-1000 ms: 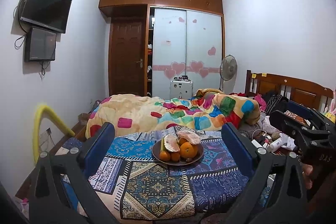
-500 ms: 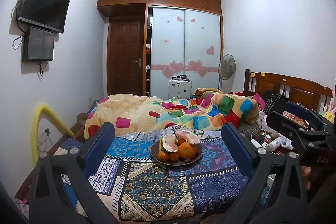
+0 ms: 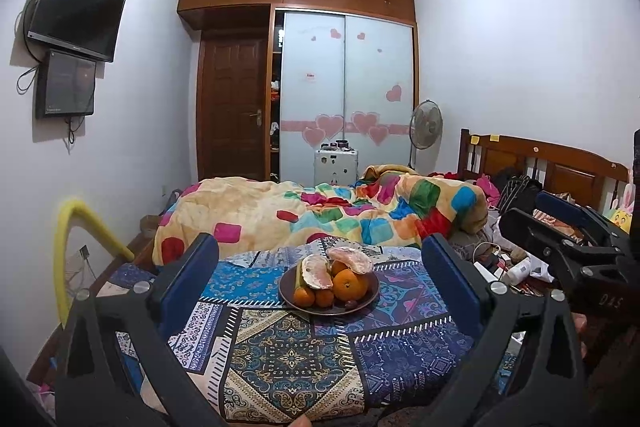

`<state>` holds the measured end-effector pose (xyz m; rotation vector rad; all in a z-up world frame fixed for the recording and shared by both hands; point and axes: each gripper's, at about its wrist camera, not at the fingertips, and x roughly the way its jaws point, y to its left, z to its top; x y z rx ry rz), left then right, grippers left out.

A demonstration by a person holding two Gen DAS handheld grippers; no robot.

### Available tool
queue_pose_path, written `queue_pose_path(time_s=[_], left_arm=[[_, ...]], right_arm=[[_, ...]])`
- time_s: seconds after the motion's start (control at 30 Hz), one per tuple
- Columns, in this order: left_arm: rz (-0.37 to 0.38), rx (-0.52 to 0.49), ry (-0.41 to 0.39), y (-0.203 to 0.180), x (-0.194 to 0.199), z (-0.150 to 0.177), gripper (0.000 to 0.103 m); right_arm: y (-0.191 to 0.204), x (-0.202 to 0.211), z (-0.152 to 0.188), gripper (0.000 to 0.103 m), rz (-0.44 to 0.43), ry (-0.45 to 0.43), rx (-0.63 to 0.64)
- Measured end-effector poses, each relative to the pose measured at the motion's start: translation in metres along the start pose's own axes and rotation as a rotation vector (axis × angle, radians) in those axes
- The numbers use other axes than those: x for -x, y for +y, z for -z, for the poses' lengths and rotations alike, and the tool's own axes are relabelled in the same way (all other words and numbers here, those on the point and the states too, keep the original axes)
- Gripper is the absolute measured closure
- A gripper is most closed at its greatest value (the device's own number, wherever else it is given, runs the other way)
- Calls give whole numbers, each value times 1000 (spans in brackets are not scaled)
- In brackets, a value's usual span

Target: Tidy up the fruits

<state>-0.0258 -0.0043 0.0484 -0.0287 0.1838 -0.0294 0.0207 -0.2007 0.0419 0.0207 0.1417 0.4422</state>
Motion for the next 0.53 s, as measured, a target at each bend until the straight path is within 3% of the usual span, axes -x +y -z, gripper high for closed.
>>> queue_pose_path(time_s=[0.53], left_arm=[[15,7,5,0,1,-2,0]], right_arm=[[-1,0,-1,0,1,1,-2]])
